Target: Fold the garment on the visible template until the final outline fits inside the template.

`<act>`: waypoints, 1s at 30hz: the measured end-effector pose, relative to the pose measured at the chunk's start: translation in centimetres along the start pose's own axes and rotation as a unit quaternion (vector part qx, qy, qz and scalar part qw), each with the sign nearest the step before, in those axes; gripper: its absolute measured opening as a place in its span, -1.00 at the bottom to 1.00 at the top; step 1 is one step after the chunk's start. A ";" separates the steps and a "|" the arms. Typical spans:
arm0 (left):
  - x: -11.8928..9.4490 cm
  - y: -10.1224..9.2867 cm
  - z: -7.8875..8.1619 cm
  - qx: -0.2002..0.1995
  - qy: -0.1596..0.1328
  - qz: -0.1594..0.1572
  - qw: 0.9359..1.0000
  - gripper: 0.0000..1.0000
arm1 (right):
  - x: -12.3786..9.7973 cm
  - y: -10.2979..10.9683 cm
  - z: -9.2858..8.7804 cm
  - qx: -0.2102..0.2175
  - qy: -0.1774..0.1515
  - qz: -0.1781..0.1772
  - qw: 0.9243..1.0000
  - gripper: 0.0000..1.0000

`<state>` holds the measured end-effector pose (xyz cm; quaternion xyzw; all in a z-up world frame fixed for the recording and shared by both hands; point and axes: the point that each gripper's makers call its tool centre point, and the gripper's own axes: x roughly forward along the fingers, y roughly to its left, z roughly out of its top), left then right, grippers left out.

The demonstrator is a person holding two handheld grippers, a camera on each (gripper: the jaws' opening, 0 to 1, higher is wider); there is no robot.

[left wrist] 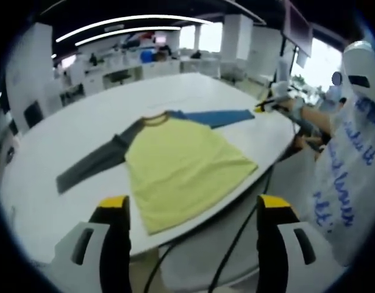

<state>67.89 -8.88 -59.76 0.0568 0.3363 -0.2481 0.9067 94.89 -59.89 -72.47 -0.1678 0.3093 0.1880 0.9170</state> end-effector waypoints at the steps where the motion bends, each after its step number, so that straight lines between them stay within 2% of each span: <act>1: 0.0 0.0 0.0 0.000 0.001 0.000 1.000 0.63 | 0.3 -0.4 -0.4 0.005 0.007 -0.003 1.000 -0.53; 4: 0.1 0.2 -0.3 0.001 0.012 0.003 1.000 0.62 | 1.3 -1.6 -1.1 0.017 0.016 -0.012 1.000 -0.57; 10: 0.1 0.1 0.2 -0.002 0.009 0.004 1.000 0.58 | 2.8 -3.0 -1.6 0.033 0.029 -0.032 0.999 -0.62; 12: 0.3 -0.2 0.5 -0.006 0.002 0.000 1.000 0.58 | 3.8 -3.6 -2.2 0.044 0.038 -0.039 0.998 -0.62; 15: 0.4 -0.3 0.4 -0.005 0.010 0.000 1.000 0.57 | 5.3 -4.9 -2.8 0.054 0.044 -0.049 0.996 -0.63; 19: 0.3 -0.1 0.4 -0.010 0.013 0.006 1.000 0.56 | 5.9 -5.9 -2.2 0.064 0.044 -0.058 0.995 -0.63; 22: 0.3 -0.1 0.4 -0.013 0.014 0.007 1.000 0.56 | 6.4 -6.7 -2.6 0.067 0.051 -0.059 0.995 -0.62; 25: 0.5 -0.1 0.2 -0.015 0.021 0.006 1.000 0.54 | 6.8 -6.7 -3.0 0.066 0.063 -0.058 0.994 -0.60; 30: 0.7 -0.1 0.3 -0.018 0.025 0.007 1.000 0.53 | 7.6 -7.6 -3.0 0.087 0.059 -0.060 0.993 -0.61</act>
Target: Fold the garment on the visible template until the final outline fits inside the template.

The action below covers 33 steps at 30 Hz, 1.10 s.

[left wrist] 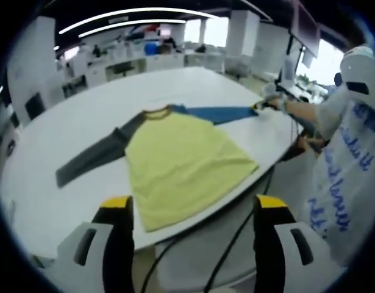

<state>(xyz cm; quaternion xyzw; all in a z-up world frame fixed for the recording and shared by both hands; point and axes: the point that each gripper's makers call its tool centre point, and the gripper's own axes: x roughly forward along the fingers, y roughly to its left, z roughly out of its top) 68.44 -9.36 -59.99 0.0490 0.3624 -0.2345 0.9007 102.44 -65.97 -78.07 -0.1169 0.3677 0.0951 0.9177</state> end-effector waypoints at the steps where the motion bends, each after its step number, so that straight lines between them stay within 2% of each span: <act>1: 0.0 0.0 0.1 0.000 0.000 0.000 1.000 0.53 | -0.2 0.5 -0.1 0.008 -0.002 0.003 1.000 -0.62; 8: 0.0 0.4 0.0 -0.003 0.004 0.006 1.000 0.52 | -0.3 0.9 -0.3 0.032 -0.006 0.012 0.999 -0.63; 14: 0.4 0.1 0.0 -0.003 0.009 -0.002 1.000 0.51 | -0.3 1.0 -0.5 0.061 -0.010 0.019 0.998 -0.66; 17: 0.4 0.2 -0.1 -0.003 0.011 0.000 1.000 0.52 | -0.2 0.6 -0.5 0.059 -0.011 0.017 0.998 -0.67; 25: 0.2 0.1 -0.2 -0.005 0.008 0.001 1.000 0.51 | -0.9 1.7 -0.4 0.053 -0.011 0.019 0.998 -0.81; 33: 0.0 0.2 -0.1 -0.003 0.006 0.000 1.000 0.50 | -0.8 1.9 -0.2 0.048 -0.011 0.012 0.999 -0.89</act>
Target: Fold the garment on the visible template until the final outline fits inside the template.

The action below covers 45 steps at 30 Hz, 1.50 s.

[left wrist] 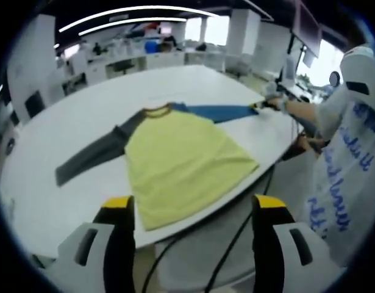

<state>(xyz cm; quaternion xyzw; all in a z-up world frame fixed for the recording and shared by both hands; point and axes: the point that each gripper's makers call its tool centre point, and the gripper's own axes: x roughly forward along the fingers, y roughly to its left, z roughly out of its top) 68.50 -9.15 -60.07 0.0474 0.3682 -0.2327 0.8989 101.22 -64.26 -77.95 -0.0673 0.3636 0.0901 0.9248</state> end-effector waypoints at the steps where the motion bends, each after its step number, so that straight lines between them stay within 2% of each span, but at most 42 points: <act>1: -0.1 0.1 0.0 0.000 -0.001 0.001 1.000 0.50 | 0.0 0.0 0.0 -0.001 0.001 -0.001 1.000 -0.90; 15: -0.4 0.2 0.1 0.005 -0.008 -0.003 1.000 0.51 | -0.1 -0.4 0.0 -0.020 0.012 -0.015 1.000 -0.95; 27: -0.5 0.2 0.0 0.008 -0.017 -0.011 1.000 0.51 | -1.3 -0.5 1.3 -0.021 -0.001 -0.015 1.000 -0.95; 45: -1.9 0.9 0.2 0.025 -0.038 -0.010 0.999 0.58 | -3.1 3.1 5.0 -0.063 -0.023 0.000 0.998 -0.95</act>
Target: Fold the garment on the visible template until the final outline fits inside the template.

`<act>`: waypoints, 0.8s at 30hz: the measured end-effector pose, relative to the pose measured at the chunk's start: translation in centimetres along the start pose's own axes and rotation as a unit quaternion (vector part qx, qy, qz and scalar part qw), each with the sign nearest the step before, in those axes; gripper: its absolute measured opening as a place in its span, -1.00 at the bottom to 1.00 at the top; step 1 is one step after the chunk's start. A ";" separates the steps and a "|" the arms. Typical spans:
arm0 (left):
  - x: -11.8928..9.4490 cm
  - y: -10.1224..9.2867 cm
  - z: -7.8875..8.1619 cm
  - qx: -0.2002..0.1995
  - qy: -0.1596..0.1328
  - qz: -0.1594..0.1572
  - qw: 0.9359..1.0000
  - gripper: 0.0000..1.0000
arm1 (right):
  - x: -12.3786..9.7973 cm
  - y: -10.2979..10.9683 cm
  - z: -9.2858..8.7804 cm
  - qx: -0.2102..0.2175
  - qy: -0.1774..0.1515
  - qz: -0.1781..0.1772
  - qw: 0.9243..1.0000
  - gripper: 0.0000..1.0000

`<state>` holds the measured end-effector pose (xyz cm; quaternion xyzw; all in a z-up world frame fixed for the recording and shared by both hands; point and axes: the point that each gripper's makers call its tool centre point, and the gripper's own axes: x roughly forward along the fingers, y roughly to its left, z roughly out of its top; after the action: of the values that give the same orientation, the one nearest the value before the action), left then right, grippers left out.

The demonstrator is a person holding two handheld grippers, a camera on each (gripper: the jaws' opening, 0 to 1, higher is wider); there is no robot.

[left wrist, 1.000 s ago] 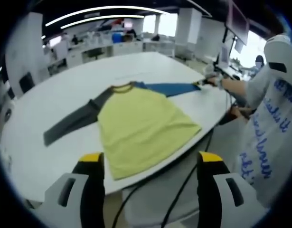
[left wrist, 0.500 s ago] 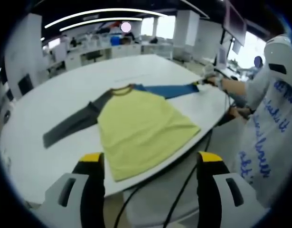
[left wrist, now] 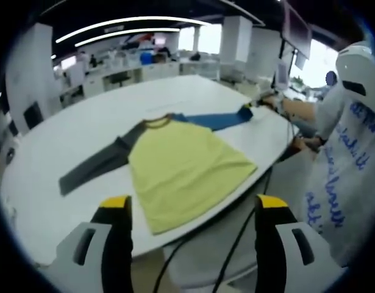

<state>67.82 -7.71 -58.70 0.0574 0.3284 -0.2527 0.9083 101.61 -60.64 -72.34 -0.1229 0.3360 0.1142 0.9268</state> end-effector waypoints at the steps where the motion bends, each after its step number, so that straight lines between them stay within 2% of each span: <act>1: 0.0 0.1 0.0 0.000 -0.002 0.001 1.000 0.58 | 0.0 0.0 0.3 -0.004 -0.003 0.001 1.000 -0.95; 3: -0.1 0.2 -0.1 0.000 -0.004 -0.001 1.000 0.58 | -0.2 0.8 1.2 -0.009 -0.007 0.004 1.000 -0.95; 18: -1.5 1.1 -0.4 0.008 -0.015 0.000 1.000 0.62 | -1.2 3.9 5.1 -0.040 -0.037 0.019 0.998 -0.96; 24: -1.9 1.3 -0.4 0.014 -0.019 -0.003 1.000 0.64 | -2.0 6.1 7.3 -0.055 -0.054 0.030 0.997 -0.96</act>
<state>67.00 -5.68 -57.91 0.0647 0.3078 -0.2612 0.9126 102.64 -52.88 -66.55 -0.1571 0.2822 0.1670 0.9316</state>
